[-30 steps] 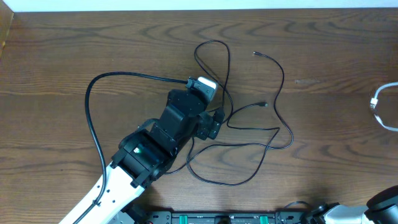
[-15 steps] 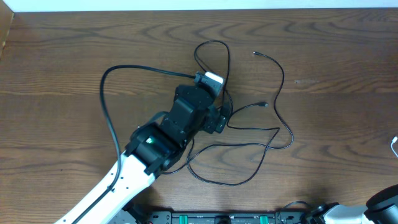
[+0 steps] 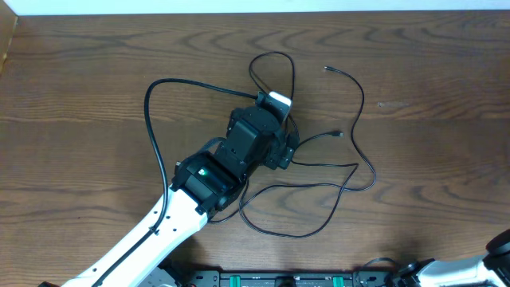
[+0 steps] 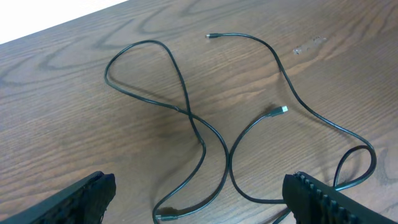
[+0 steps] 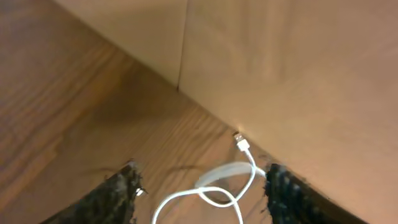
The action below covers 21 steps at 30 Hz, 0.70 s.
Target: Untangle cables
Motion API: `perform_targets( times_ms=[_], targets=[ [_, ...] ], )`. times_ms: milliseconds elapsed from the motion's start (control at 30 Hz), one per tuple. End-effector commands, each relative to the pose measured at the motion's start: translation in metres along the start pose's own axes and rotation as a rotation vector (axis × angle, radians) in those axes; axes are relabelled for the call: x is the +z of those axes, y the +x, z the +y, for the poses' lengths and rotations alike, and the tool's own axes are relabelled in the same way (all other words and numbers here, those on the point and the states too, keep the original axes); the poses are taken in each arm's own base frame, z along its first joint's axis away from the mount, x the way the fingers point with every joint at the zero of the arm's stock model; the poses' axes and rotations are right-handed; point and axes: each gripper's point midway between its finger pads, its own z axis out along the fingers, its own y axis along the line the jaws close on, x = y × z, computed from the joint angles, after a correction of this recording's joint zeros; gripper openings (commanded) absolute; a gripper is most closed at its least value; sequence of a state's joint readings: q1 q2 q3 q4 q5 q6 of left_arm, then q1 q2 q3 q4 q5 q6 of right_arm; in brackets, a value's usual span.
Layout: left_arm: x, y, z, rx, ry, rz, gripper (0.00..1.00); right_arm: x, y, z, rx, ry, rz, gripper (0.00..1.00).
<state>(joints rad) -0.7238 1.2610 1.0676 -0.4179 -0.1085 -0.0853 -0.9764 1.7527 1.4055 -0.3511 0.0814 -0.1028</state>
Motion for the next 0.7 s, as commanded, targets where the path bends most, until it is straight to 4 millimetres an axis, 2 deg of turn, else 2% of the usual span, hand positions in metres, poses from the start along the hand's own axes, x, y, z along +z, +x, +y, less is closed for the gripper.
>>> perform_targets(
  times_ms=[0,200,300,333,367,533,667],
  targets=[
    [-0.003,-0.007,0.0,-0.005,-0.004,-0.018,0.9,-0.006,-0.008,0.011,0.019,-0.062,-0.024,0.66],
    [-0.003,-0.008,0.0,-0.006,-0.001,-0.019,0.91,-0.017,-0.011,0.042,0.013,-0.232,-0.036,0.72],
    [-0.003,-0.007,-0.003,-0.005,0.012,-0.017,0.9,-0.03,-0.012,0.072,0.007,-0.401,-0.04,0.77],
    [-0.003,-0.007,-0.004,-0.005,0.019,-0.016,0.9,-0.035,-0.012,0.083,0.004,-0.459,-0.041,0.82],
    [-0.003,-0.007,-0.004,-0.005,0.019,-0.016,0.9,-0.041,-0.012,0.093,0.002,-0.516,-0.043,0.99],
    [-0.003,-0.007,-0.004,-0.005,0.018,-0.015,0.9,-0.062,0.0,0.138,-0.023,-0.701,0.003,0.99],
    [-0.003,-0.007,-0.004,-0.005,0.018,-0.015,0.9,-0.078,0.026,0.18,-0.096,-0.78,0.1,0.99]
  ],
)
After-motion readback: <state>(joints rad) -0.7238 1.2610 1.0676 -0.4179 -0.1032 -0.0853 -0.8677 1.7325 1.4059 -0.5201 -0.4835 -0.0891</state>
